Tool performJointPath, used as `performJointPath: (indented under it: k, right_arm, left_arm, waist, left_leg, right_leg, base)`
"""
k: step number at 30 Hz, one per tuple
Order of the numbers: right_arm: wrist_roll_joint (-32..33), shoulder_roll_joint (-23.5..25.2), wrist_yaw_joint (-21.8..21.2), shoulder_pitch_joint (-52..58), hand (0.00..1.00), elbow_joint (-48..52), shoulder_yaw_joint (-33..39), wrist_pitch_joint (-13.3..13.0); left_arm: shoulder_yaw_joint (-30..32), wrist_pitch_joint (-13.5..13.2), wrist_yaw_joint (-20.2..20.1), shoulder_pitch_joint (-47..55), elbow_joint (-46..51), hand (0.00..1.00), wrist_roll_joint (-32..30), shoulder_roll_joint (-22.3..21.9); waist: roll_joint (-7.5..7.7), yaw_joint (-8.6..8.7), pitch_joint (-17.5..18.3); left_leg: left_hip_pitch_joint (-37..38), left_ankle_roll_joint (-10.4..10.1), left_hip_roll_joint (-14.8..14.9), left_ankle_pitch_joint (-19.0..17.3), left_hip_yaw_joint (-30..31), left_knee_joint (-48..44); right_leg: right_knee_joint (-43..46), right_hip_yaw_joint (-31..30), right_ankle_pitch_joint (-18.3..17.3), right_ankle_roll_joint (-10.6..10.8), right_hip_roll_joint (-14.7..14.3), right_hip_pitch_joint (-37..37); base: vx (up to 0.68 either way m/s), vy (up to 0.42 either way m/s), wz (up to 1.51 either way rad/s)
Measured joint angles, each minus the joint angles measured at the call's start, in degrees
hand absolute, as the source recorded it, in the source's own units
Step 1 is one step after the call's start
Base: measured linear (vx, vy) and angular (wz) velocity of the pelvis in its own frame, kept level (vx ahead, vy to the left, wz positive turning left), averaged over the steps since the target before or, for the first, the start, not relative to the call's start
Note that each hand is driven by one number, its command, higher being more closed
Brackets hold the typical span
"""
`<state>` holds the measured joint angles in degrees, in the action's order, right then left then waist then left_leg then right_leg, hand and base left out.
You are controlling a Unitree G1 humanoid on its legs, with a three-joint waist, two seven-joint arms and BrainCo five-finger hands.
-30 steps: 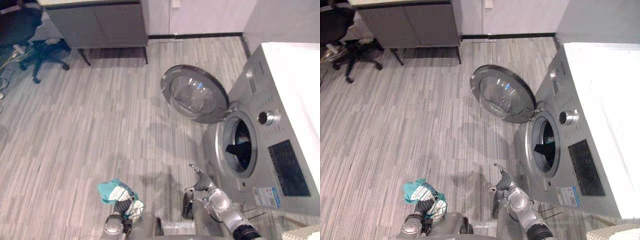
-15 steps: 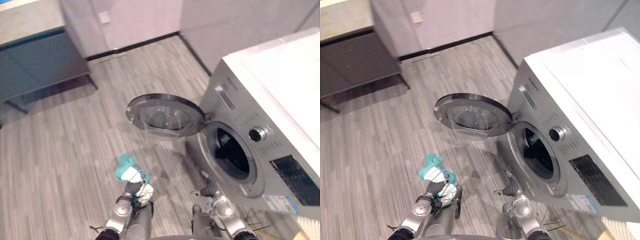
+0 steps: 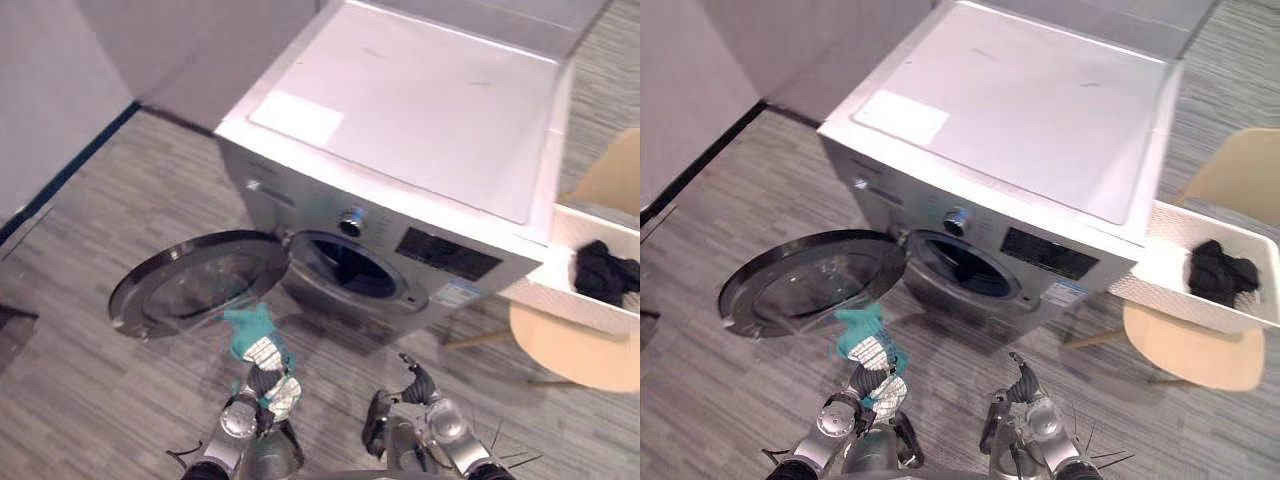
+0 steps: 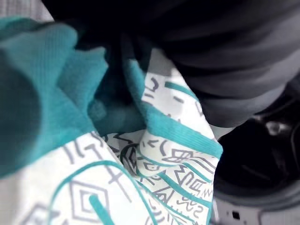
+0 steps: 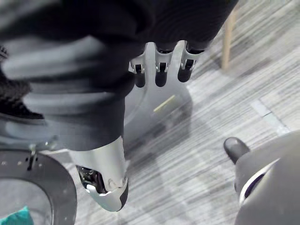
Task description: Pick up the laundry basket with both hands and put the clothes into the washing machine.
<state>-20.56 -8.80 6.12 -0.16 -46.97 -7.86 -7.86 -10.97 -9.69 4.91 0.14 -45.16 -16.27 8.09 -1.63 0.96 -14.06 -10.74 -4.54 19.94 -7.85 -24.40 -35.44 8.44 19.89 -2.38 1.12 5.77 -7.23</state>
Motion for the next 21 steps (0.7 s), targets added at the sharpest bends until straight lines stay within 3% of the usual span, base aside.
performJointPath:
  k: [2,3,5,7,8,10,13,16,21]
  right_arm:
    - [0.43,-1.16,0.06,-0.18,0.00,0.01,0.14,0.12]
    - [0.83,-1.88,0.22,-0.52,0.00,-0.07,0.32,0.44]
    - [0.82,-1.68,0.35,-0.55,0.00,-0.25,1.13,0.47]
    - [0.83,-1.91,0.51,-0.63,0.00,-1.28,1.14,0.46]
    - [0.93,-2.02,1.32,-1.74,0.00,-1.73,1.40,0.58]
    - [1.02,-1.98,1.45,-1.96,0.00,-1.55,1.64,0.41]
    - [2.56,-2.40,2.01,-6.58,0.00,-1.58,3.51,0.70]
    - [4.83,-2.55,3.37,-9.97,0.00,1.10,3.53,0.60]
    - [6.52,-2.36,3.78,-10.73,0.00,9.24,3.57,0.48]
  left_arm:
    - [-0.16,0.20,-0.02,0.13,-0.07,1.00,-0.25,-1.54]
    - [-0.17,0.23,0.02,-0.04,-0.05,1.00,-0.28,-2.05]
    - [-0.16,0.27,0.11,-0.21,-0.06,1.00,-0.28,-2.06]
    - [-0.17,0.26,0.36,-0.26,0.10,1.00,-0.23,-2.17]
    - [-0.20,0.39,0.65,-1.44,0.01,1.00,-0.10,-1.39]
    - [-0.32,0.41,0.97,-2.94,0.09,1.00,-0.05,-1.06]
    - [-0.17,0.52,3.10,-10.33,0.24,1.00,-0.01,0.68]
    - [-0.54,0.98,5.04,-15.02,2.22,1.00,-0.63,1.71]
    - [-0.38,2.41,5.24,-20.57,7.12,1.00,-5.11,2.41]
  waist:
    - [-1.35,-0.24,0.28]
    - [-1.03,-0.22,0.03]
    - [-0.95,-0.21,-0.05]
    - [-1.63,-0.28,0.28]
    - [-1.26,-0.40,-0.79]
    - [-0.57,0.86,-1.32]
    - [-0.15,1.18,-7.35]
    - [-0.39,1.32,-10.36]
    - [0.12,1.34,-11.54]
  left_leg:
    - [-2.98,-0.85,-1.03,-1.20,7.03,-4.41]
    - [-2.72,-0.87,-3.77,-3.39,10.89,-1.42]
    - [-2.72,-0.97,-6.23,-4.21,14.09,3.54]
    - [-2.18,-1.90,-8.32,-3.07,17.42,13.37]
    - [-2.13,-1.01,-9.14,-1.56,15.79,14.08]
    - [-4.85,0.28,-10.41,-2.37,15.45,11.41]
    - [-12.01,2.24,-11.15,-5.26,12.72,0.60]
    - [-16.81,4.17,-10.36,-11.62,11.44,-7.62]
    - [-27.74,5.08,-7.58,-18.35,10.09,-22.09]
  right_leg:
    - [-0.20,-3.31,0.38,-0.46,-0.80,-0.17]
    - [-0.19,-6.51,0.50,-0.33,-0.53,-0.63]
    - [-0.07,-9.83,0.46,-0.24,-0.49,-1.01]
    - [2.00,-12.97,-0.05,1.42,-0.69,-3.00]
    - [6.78,-15.52,-1.35,3.47,0.34,-6.29]
    - [9.49,-15.74,-1.70,4.56,1.91,-9.10]
    - [19.04,-17.37,-2.45,5.47,4.54,-17.62]
    - [26.88,-19.46,-5.64,7.05,5.07,-23.90]
    - [40.52,-22.38,-10.06,7.26,5.21,-36.77]
  base:
    - [0.07,-0.022,-1.02]
    - [0.09,0.065,-1.02]
    - [0.07,0.092,-0.98]
    - [0.06,0.215,-1.05]
    - [0.06,0.244,-0.80]
    - [0.03,0.167,-0.25]
    - [-0.06,0.227,-0.32]
    - [-0.15,0.149,-0.33]
    - [-0.14,0.065,-0.24]
